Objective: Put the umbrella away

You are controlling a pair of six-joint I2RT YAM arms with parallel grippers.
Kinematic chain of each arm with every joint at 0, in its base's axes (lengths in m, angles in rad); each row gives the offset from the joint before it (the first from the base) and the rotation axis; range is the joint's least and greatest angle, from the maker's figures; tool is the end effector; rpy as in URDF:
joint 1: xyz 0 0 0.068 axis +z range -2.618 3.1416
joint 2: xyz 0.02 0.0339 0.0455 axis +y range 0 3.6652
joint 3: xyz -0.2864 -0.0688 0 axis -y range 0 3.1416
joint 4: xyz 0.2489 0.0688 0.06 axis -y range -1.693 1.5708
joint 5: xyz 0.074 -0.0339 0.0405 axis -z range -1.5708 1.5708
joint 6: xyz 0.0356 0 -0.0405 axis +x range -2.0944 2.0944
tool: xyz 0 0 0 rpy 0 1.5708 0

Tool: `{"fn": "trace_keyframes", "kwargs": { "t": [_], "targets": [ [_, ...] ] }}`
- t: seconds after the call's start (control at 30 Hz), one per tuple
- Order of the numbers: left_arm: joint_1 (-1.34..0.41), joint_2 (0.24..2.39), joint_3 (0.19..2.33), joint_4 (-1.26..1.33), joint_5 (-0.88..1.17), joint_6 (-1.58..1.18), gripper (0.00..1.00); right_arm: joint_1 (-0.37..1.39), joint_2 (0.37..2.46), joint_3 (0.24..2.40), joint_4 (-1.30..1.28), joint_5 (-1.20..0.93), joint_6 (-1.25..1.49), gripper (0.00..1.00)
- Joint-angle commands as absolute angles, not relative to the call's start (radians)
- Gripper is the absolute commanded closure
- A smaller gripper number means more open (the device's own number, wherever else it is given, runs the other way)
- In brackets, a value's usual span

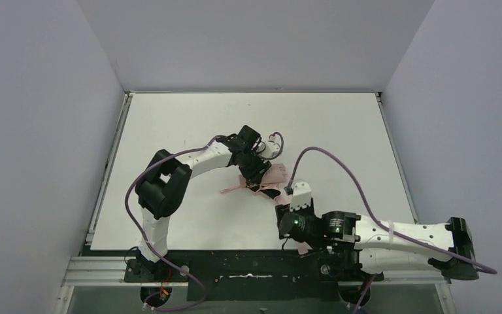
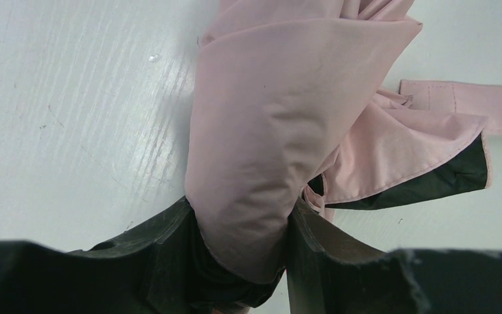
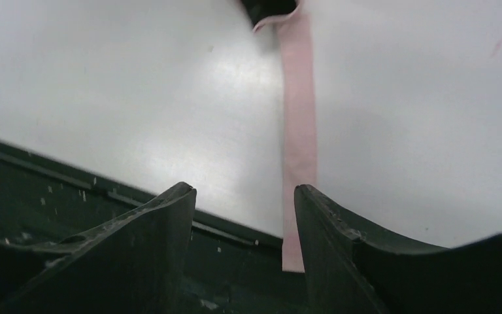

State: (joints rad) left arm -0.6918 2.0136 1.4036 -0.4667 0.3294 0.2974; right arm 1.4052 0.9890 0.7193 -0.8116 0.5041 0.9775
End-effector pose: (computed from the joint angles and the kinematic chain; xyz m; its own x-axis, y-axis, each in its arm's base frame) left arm 0.3255 -0.2846 0.1841 -0.4367 0.7218 -0.5369 0.8888 0.4386 -0.1333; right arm 0.0446 0.1628 0.2515 -0.7663 -0.1813 -0.6163 -0.3413 0.9277 0.1515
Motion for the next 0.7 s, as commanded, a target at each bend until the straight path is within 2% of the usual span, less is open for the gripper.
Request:
{"fn": "trace_keyframes", "kwargs": {
  "t": [0.0,0.2,0.37,0.5,0.67],
  "targets": [
    [-0.705,2.014,1.344,-0.407,0.161,0.329,1.0,1.18,0.923,0.768,-0.762,0.556,0.865,0.42],
    [-0.726,1.978,1.283,-0.324,0.112,0.317,1.0,0.737,0.903,0.758,-0.626,0.34,0.77,0.4],
    [-0.747,1.946,1.236,-0.258,0.082,0.347,1.0,0.445,1.027,0.771,-0.422,0.145,0.66,0.35],
    [-0.783,1.918,1.179,-0.187,0.019,0.406,1.0,0.315,1.157,0.794,-0.167,0.063,0.544,0.36],
    [-0.86,1.884,1.079,-0.047,-0.128,0.507,1.0,0.27,1.34,0.867,0.08,-0.047,0.276,0.36]
  ]
}}
